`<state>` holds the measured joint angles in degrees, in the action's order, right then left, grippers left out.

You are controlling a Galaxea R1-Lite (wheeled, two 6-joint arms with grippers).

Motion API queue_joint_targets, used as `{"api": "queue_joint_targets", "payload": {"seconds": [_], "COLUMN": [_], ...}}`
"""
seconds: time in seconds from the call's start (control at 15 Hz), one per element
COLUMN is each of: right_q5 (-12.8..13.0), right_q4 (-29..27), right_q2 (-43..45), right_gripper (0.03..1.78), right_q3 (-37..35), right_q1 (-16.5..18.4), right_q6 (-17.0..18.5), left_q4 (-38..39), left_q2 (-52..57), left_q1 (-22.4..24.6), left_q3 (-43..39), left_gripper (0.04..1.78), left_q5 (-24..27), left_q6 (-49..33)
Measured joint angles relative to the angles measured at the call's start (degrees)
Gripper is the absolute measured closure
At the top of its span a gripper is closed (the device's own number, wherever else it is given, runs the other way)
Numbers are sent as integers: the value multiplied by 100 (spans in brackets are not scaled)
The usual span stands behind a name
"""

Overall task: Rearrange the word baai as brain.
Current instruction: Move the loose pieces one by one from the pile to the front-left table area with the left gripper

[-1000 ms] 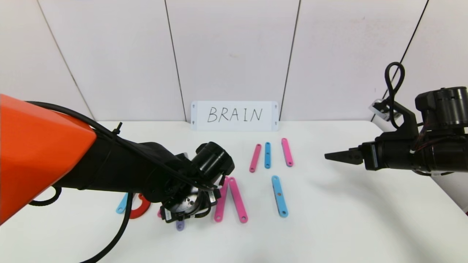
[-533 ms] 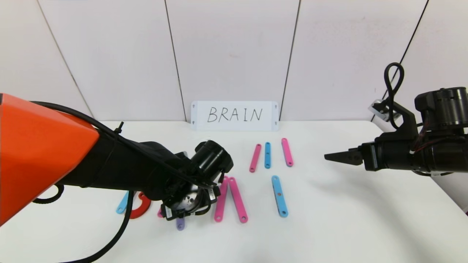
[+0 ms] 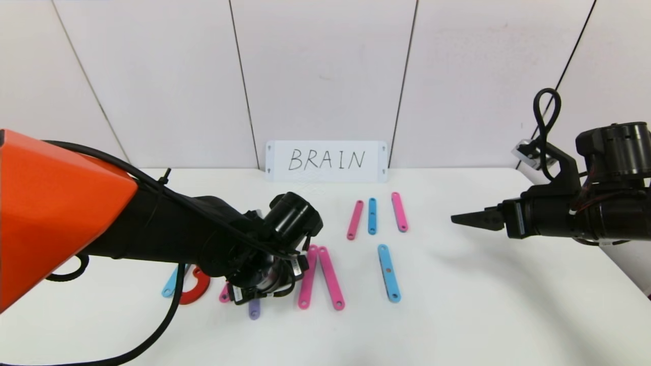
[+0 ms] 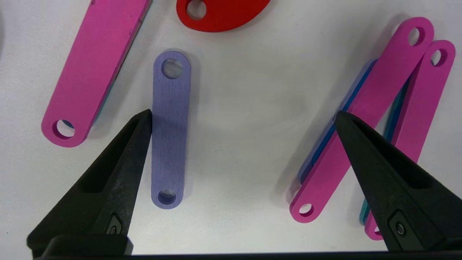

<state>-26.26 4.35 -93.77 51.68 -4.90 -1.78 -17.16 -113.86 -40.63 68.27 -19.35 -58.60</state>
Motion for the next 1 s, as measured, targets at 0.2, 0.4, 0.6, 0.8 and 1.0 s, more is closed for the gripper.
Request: {"api": "queue_joint_targets", "payload": {"seconds": [0.2,0.4,0.6,0.8,1.0], "right_q5": [0,0,2,5,7], "right_q4": [0,0,5,7,2], "right_q2": [-2,-5,-6,-6,-9], "right_gripper": [7,7,7,7,7], "right_q3": [0,0,-17,-33,-35], "right_q1": [0,2,-11,-17,-17], "right_q6": [-1,0,-20,-50,-50], "left_q4": [49,27,-26,-26,33], "left_q2": [-9,-9,79,272,483], "left_q1": [30,41,45,135,347], "left_q3": [41,67,72,20,-171], "left_gripper": [8,8,8,8,8], "left_q5": [11,2,-5,-5,151], "left_q6": [23,37,135,456,824]}}
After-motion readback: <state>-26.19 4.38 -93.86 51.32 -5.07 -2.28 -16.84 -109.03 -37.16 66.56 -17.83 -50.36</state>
